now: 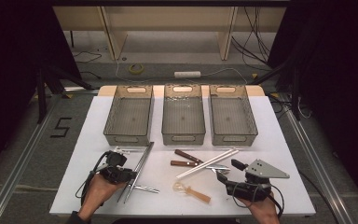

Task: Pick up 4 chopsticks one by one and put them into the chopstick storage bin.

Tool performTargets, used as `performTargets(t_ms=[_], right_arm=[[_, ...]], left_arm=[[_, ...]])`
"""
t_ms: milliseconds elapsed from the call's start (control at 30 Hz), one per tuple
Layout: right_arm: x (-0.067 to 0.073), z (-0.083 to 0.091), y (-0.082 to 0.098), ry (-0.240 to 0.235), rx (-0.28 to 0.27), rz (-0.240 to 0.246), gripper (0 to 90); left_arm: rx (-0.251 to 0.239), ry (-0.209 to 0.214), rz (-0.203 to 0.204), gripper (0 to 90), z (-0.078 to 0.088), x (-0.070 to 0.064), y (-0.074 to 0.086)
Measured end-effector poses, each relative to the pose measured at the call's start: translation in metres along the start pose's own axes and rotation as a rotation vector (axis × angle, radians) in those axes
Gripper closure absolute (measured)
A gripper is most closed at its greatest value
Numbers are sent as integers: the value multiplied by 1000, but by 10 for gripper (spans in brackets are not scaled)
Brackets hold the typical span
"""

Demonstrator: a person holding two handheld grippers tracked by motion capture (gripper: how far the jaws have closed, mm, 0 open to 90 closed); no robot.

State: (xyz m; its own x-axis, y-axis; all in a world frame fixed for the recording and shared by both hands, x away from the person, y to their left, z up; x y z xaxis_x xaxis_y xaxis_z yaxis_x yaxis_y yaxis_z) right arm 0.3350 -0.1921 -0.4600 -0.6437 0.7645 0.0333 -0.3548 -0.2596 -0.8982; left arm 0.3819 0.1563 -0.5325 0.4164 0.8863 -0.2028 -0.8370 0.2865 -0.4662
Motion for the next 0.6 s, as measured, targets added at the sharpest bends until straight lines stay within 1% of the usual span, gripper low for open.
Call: performTargets(t_ms=[367, 600], right_arm=[[0, 0, 0, 1, 2, 2, 307], [0, 0, 0, 1, 2, 2, 308]], left_arm=[[8, -9, -6, 754, -1, 1, -1], [5, -14, 10, 796, -2, 2, -2]])
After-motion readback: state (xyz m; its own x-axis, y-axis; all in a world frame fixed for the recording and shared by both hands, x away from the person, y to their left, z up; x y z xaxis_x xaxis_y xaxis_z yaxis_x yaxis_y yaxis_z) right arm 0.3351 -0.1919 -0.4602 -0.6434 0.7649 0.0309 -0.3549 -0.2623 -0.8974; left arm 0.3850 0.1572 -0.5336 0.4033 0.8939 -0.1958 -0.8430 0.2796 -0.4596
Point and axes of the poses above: each handheld gripper's, and its own axes: z roughly backward along the jaws, y roughly out of its underside, x roughly to its left, the point moved 7 cm from there along -z, roughly forward along the jaws, and after that the axes turned 3 degrees about z, right-handed, at the moved point
